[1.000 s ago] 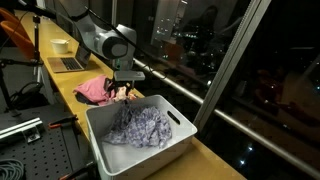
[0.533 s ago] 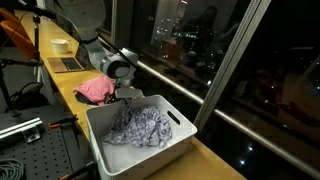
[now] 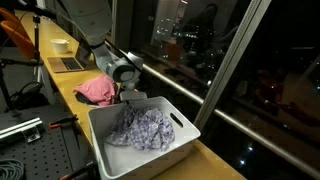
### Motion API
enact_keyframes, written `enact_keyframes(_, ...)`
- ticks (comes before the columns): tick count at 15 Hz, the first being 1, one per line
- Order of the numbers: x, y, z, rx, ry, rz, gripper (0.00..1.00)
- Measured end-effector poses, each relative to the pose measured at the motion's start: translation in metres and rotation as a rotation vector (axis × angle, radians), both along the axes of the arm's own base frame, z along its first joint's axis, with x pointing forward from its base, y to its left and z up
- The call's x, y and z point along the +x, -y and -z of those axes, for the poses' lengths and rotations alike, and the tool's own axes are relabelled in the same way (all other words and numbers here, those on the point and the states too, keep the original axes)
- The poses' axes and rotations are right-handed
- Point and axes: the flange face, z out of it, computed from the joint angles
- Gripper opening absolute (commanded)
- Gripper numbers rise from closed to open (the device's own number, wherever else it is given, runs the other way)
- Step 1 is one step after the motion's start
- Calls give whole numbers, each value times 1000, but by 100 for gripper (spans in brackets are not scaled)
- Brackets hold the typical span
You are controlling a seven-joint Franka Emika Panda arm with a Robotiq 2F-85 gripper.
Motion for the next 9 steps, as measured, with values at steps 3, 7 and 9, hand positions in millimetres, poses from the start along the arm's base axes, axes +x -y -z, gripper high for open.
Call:
enact_keyframes(3, 7, 2, -16, 12, 25, 10, 28)
enact_keyframes(7, 15, -1, -59, 22, 78, 11, 2)
enact_keyframes(9, 15, 1, -89, 25, 108, 17, 4)
